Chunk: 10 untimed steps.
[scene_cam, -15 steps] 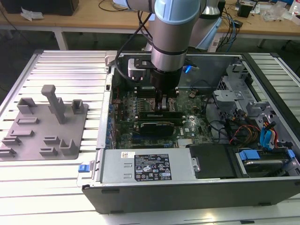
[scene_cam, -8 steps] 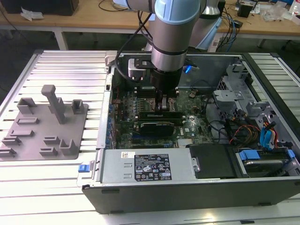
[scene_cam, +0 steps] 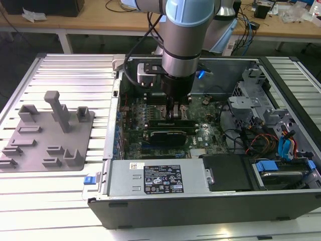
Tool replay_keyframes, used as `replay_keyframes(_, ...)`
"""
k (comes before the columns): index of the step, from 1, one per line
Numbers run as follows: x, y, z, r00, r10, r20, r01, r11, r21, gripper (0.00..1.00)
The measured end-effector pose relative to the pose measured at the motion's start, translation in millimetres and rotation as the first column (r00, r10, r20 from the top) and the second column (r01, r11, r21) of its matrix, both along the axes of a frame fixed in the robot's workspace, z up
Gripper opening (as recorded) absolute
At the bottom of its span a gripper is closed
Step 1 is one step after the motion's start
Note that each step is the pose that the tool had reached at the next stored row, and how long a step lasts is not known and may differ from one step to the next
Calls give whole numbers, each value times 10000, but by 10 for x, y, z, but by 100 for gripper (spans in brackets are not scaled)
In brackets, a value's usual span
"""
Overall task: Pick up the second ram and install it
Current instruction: 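Insert the second ram into the second slot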
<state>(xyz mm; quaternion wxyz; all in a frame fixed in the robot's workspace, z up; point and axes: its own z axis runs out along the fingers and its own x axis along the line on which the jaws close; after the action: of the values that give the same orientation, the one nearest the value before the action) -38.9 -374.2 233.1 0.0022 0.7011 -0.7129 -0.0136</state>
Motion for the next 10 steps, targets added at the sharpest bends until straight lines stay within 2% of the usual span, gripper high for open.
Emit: replay_keyframes(10, -9, 0, -36, 10000, -1, 45, 1, 10000, 11, 10)
